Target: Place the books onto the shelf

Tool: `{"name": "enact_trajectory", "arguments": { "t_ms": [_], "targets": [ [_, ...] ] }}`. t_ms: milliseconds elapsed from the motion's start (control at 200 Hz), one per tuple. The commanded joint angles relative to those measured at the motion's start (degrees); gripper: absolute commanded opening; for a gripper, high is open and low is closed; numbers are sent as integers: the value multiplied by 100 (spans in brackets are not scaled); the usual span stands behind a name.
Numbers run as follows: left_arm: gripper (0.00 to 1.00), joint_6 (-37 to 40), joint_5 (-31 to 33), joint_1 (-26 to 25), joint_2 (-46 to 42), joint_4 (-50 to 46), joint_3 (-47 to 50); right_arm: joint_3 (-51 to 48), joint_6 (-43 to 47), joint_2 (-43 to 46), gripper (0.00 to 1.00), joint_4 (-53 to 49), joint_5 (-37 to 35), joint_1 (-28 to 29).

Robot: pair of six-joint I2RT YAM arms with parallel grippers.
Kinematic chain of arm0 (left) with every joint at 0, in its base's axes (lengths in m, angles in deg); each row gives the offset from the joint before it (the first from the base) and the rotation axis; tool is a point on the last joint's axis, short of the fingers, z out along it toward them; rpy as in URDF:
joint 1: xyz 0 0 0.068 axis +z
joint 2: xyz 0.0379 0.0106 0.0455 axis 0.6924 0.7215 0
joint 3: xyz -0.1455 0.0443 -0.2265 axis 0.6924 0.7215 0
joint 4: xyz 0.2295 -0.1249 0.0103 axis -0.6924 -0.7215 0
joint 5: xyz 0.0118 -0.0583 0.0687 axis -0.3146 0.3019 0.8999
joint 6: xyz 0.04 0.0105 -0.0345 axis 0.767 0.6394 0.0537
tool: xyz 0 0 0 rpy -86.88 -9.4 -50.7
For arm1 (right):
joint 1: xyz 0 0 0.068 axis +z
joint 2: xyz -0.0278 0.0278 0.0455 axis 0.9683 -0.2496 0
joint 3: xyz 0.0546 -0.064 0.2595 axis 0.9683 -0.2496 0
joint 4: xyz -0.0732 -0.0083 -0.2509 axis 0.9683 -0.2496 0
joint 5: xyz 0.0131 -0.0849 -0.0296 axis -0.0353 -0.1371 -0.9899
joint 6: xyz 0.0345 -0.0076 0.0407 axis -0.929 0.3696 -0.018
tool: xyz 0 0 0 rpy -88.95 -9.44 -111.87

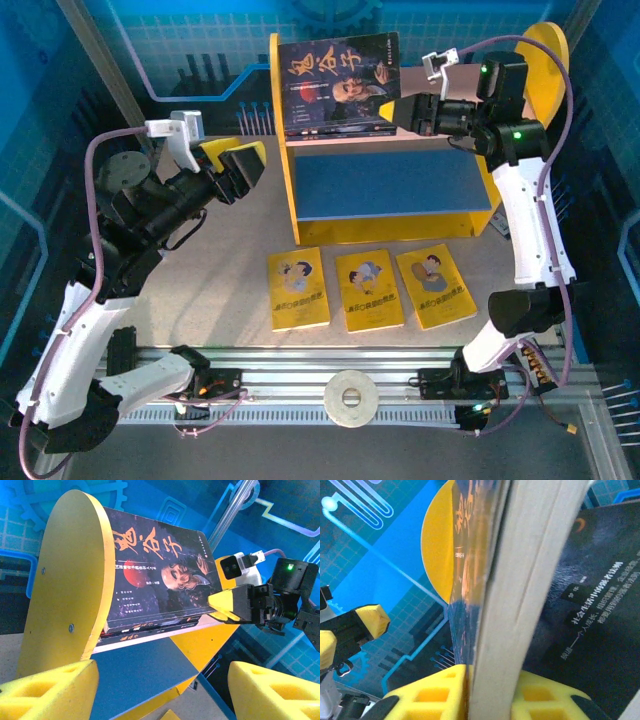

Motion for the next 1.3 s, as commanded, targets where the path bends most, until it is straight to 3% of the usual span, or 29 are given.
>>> {"name": "enact_trajectory", "arguments": {
  "t_ms": [0,400,686,1296],
  "targets": [
    [70,125,80,38,-99,78,66,277,179,-44,29,23,-42,93],
    [71,187,118,38,-196,30,101,485,333,-94,53,-209,-315,159],
    [71,218,136,46,-214,1,97,716,735,-121,65,-726,-674,168],
    [71,266,162,63,-231,-40,101,730,1351,27,70,-1529,-1026,-55]
  ]
}}
